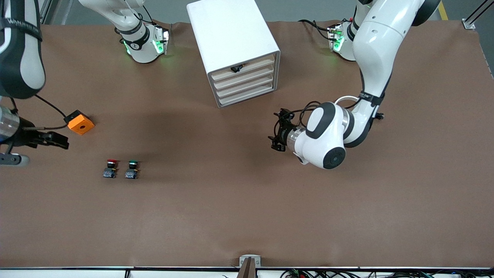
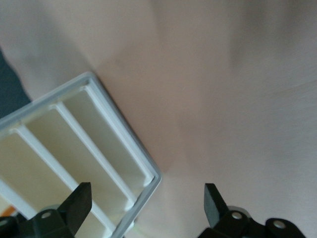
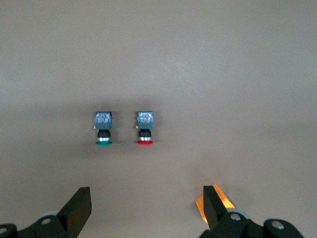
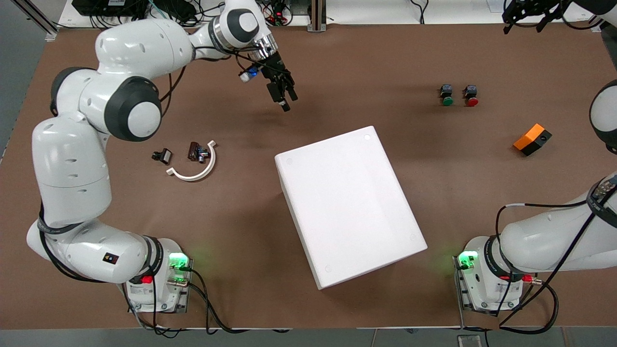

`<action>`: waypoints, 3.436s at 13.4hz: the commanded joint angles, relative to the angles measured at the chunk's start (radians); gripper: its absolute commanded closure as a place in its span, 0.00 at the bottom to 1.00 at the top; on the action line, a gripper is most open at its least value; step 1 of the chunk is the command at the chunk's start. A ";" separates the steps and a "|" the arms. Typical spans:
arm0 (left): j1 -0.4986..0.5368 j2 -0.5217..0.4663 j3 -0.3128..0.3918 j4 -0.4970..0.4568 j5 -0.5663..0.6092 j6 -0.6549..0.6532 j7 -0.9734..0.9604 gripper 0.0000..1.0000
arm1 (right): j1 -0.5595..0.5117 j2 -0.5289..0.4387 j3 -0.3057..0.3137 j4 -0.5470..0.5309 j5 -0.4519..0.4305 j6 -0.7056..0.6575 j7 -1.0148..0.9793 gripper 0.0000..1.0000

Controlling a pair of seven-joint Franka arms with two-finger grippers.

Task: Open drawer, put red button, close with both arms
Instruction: 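Grasp the drawer handle with the left gripper while the right gripper reaches the red button, then pull the drawer open with the left gripper while the right gripper grasps the button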

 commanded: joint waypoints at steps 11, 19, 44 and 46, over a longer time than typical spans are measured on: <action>-0.159 0.124 0.004 0.017 -0.201 -0.159 -0.412 0.00 | -0.047 0.321 0.011 -0.197 0.043 0.637 0.006 0.00; -0.168 0.147 0.005 0.018 -0.306 -0.274 -0.466 0.00 | -0.044 0.376 0.028 -0.206 0.074 0.655 -0.049 0.00; -0.210 0.212 0.019 0.024 -0.400 -0.320 -0.614 0.98 | 0.123 0.085 0.032 -0.224 0.203 0.174 0.367 1.00; -0.204 0.209 0.031 0.027 -0.403 -0.320 -0.614 0.98 | 0.163 0.020 0.032 -0.226 0.203 0.096 0.472 1.00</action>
